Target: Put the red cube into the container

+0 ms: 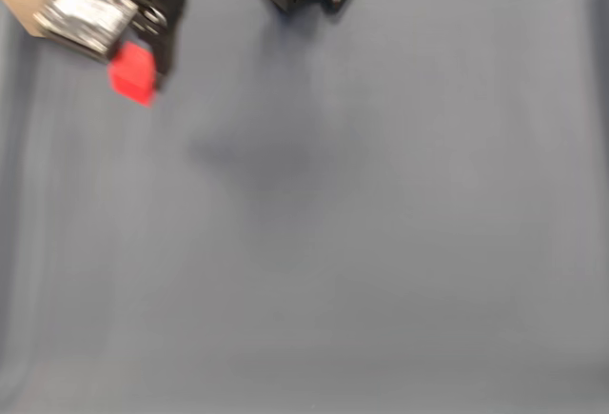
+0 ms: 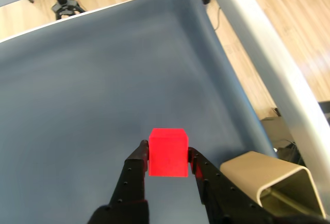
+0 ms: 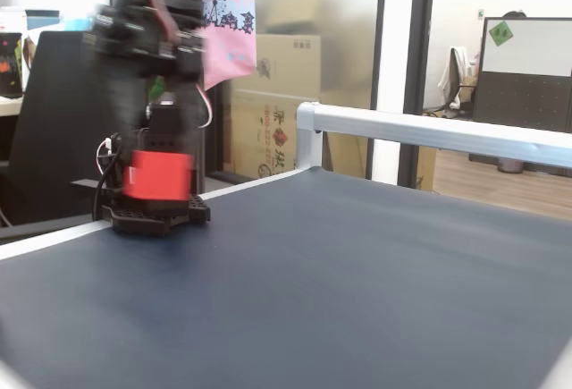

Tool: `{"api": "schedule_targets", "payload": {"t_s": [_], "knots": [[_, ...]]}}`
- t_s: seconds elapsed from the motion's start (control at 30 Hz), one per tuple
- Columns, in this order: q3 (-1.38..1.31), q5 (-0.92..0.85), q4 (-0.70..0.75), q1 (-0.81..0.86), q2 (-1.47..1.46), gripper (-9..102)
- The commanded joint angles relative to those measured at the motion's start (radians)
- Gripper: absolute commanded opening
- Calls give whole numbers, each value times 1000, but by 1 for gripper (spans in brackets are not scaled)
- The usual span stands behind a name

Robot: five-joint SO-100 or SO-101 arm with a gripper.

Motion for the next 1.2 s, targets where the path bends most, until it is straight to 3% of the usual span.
{"api": "schedule_targets", "payload": {"t_s": [0.0,0.23,0.63,1.17], "knots": [[-100,-54,12,126,-8,0],[-245,-89,8,364,-78,0],[-296,-52,28,591,-87,0],[-305,48,-92,669,-181,0]]}}
